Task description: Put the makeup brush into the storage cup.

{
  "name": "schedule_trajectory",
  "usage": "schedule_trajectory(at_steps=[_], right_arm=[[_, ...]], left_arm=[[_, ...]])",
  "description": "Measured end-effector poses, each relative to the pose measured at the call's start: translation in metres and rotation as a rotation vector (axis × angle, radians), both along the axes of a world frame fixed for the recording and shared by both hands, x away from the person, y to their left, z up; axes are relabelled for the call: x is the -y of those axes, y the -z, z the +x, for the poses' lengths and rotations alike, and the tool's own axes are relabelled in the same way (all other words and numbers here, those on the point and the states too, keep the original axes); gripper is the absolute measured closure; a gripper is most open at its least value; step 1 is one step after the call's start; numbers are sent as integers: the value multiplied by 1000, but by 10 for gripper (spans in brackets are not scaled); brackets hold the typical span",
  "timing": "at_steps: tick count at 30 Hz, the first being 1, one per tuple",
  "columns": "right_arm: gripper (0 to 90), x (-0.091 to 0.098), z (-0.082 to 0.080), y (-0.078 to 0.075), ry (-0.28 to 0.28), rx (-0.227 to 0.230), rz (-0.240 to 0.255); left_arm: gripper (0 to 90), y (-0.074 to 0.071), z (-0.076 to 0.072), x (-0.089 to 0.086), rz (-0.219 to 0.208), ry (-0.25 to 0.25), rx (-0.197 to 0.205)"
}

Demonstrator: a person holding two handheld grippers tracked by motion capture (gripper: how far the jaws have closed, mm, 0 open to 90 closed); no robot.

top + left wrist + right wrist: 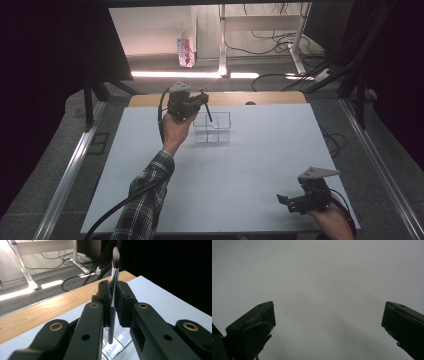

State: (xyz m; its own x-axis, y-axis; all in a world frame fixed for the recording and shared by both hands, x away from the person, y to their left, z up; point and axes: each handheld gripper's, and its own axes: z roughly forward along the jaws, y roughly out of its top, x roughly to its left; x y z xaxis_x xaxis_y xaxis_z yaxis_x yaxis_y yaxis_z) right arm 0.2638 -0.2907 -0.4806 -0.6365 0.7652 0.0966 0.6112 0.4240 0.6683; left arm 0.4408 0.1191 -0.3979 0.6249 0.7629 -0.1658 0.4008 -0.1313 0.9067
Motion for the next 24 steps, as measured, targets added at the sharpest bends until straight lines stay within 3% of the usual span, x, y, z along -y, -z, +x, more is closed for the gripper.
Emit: schedule_trajectory(at_steps=[11,24], right_arm=[[0,-1,0,1,-7,-5,-9],[0,-2,0,2,-11,-14,-16]], left_arm=[[833,8,1,5,3,5,-6],[833,28,1,7,-14,4,-27]])
